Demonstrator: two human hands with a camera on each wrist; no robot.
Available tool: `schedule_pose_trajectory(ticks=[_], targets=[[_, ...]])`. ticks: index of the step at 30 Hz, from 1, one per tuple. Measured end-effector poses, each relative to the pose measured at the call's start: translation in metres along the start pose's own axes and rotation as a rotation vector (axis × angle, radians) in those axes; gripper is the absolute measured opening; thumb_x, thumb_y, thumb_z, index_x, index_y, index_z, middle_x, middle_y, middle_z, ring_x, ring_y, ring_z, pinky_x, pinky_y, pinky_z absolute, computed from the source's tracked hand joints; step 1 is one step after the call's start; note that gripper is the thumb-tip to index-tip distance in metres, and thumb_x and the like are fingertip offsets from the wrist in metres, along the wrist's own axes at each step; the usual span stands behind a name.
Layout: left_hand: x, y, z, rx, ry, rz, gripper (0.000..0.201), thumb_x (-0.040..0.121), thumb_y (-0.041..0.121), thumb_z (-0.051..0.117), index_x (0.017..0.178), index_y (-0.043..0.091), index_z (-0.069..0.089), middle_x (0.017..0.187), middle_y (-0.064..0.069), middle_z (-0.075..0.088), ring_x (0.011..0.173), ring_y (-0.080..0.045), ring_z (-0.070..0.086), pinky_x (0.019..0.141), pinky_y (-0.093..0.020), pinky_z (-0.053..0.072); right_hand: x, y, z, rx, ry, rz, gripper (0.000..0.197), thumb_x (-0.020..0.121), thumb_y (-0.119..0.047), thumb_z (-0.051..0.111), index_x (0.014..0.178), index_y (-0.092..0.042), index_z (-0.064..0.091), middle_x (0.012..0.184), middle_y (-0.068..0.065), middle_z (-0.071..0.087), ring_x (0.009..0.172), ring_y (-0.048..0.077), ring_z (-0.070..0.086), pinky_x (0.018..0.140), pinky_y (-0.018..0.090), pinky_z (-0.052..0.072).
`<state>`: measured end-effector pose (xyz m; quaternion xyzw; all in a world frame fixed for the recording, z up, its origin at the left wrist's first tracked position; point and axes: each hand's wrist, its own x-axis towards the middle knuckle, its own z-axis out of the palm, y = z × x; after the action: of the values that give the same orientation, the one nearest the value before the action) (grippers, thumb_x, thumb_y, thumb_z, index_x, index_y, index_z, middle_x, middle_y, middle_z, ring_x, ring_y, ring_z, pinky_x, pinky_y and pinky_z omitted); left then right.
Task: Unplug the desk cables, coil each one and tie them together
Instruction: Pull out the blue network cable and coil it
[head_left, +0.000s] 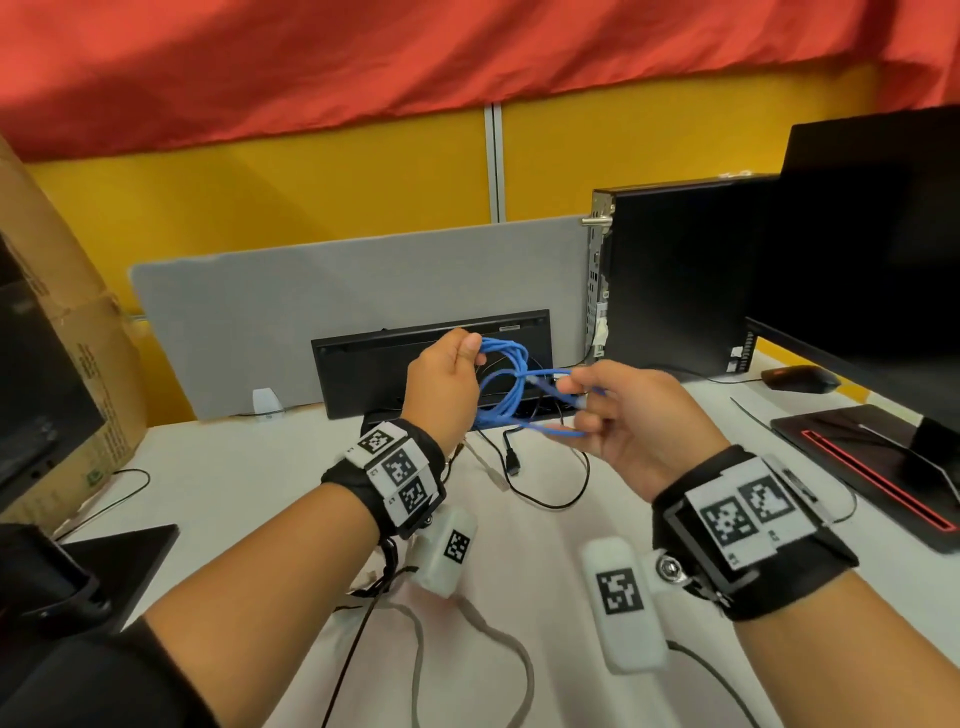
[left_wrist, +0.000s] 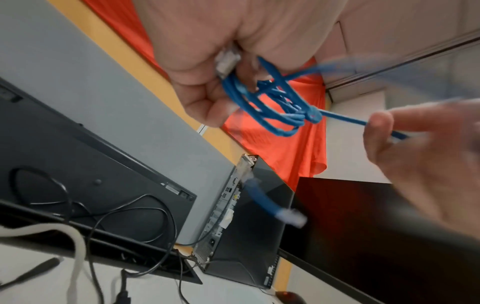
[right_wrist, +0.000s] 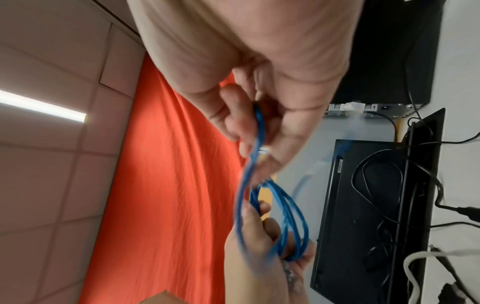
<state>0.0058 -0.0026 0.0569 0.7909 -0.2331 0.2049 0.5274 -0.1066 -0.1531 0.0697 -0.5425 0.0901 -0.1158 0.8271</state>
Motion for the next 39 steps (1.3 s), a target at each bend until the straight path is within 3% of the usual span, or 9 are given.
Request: schedule_pose_trajectory(ticks=[3, 6, 10, 16, 22, 25, 29, 34, 39], targets=[[0.007, -0.008, -0.005, -0.018, 0.046, -0.097, 0.036, 0.103, 0.029, 0.037, 0.071, 0.021, 0.051, 0.063, 0.0, 0.048, 0.059, -0.022, 0.05, 0.065, -0.046, 0.052, 0.006, -0.008, -0.01, -0.167, 0.03, -0.085, 0.017, 0.08, -0.006, 0.067, 0.094, 0.004, 0.069, 0.049, -0.007, 0.024, 0.038, 0.009, 0.02, 0.034, 0.018, 0.023], [0.01, -0.014, -0.006, -0.057, 0.073, -0.176, 0.036, 0.103, 0.03, 0.036, 0.073, 0.017, 0.052, 0.059, 0.001, 0.042, 0.052, -0.017, 0.042, 0.058, -0.041, 0.047, 0.011, -0.015, -0.02, -0.621, 0.097, -0.418, 0.009, 0.083, -0.015, 0.069, 0.08, -0.012, 0.078, 0.048, -0.011, 0.047, 0.04, 0.004, 0.04, 0.039, 0.014, 0.034], [0.009, -0.009, -0.002, -0.343, 0.116, -0.33, 0.037, 0.104, 0.031, 0.035, 0.076, 0.014, 0.051, 0.052, 0.003, 0.028, 0.037, -0.009, 0.026, 0.042, -0.023, 0.029, 0.013, -0.015, -0.031, -1.167, 0.133, -0.634, 0.017, 0.091, -0.031, 0.061, 0.1, -0.036, 0.075, 0.082, -0.012, 0.071, 0.079, 0.007, 0.063, 0.072, 0.025, 0.053], [0.009, -0.001, -0.001, -0.284, 0.128, -0.295, 0.037, 0.104, 0.03, 0.037, 0.073, 0.016, 0.052, 0.054, 0.003, 0.033, 0.042, -0.013, 0.032, 0.049, -0.027, 0.033, 0.008, -0.012, -0.039, -1.668, 0.234, -0.666, 0.02, 0.091, -0.052, 0.05, 0.096, -0.047, 0.07, 0.061, -0.017, 0.057, 0.06, 0.01, 0.055, 0.046, 0.017, 0.032], [0.017, -0.016, -0.017, -0.113, 0.228, -0.244, 0.039, 0.103, 0.029, 0.037, 0.068, 0.018, 0.051, 0.063, -0.001, 0.046, 0.057, -0.02, 0.045, 0.06, -0.037, 0.041, 0.012, -0.023, -0.057, -1.561, 0.216, -0.557, 0.038, 0.087, -0.06, 0.049, 0.068, -0.032, 0.066, 0.057, -0.009, 0.056, 0.055, 0.008, 0.053, 0.047, 0.023, 0.038], [0.015, -0.012, -0.01, -0.169, 0.219, -0.286, 0.04, 0.104, 0.03, 0.037, 0.068, 0.018, 0.05, 0.062, 0.003, 0.043, 0.052, -0.016, 0.039, 0.059, -0.034, 0.039, 0.017, -0.013, -0.053, -1.491, 0.135, -0.474, 0.022, 0.094, -0.04, 0.055, 0.085, -0.029, 0.072, 0.061, -0.006, 0.059, 0.058, 0.012, 0.054, 0.05, 0.023, 0.036], [0.007, 0.0, 0.002, -0.2, 0.183, -0.274, 0.037, 0.104, 0.031, 0.037, 0.07, 0.02, 0.05, 0.063, 0.005, 0.044, 0.053, -0.014, 0.041, 0.058, -0.031, 0.038, 0.015, 0.003, -0.039, -1.407, 0.021, -0.521, 0.029, 0.094, -0.02, 0.055, 0.12, -0.025, 0.069, 0.107, 0.0, 0.07, 0.096, 0.016, 0.062, 0.085, 0.02, 0.044], [-0.004, 0.01, 0.014, -0.172, 0.182, -0.229, 0.036, 0.104, 0.029, 0.037, 0.073, 0.017, 0.051, 0.067, 0.006, 0.049, 0.059, -0.013, 0.046, 0.059, -0.028, 0.042, 0.001, 0.014, -0.009, -1.175, -0.037, -0.724, 0.028, 0.086, -0.015, 0.062, 0.112, -0.02, 0.072, 0.069, -0.014, 0.053, 0.064, -0.002, 0.048, 0.07, 0.012, 0.039], [-0.007, 0.018, 0.02, -0.187, 0.199, -0.225, 0.036, 0.103, 0.031, 0.037, 0.073, 0.02, 0.052, 0.067, 0.008, 0.05, 0.056, -0.01, 0.047, 0.058, -0.02, 0.043, -0.003, 0.015, 0.001, -1.184, -0.031, -0.712, 0.015, 0.089, -0.028, 0.066, 0.095, -0.021, 0.078, 0.065, -0.013, 0.062, 0.057, -0.001, 0.056, 0.068, 0.023, 0.053]])
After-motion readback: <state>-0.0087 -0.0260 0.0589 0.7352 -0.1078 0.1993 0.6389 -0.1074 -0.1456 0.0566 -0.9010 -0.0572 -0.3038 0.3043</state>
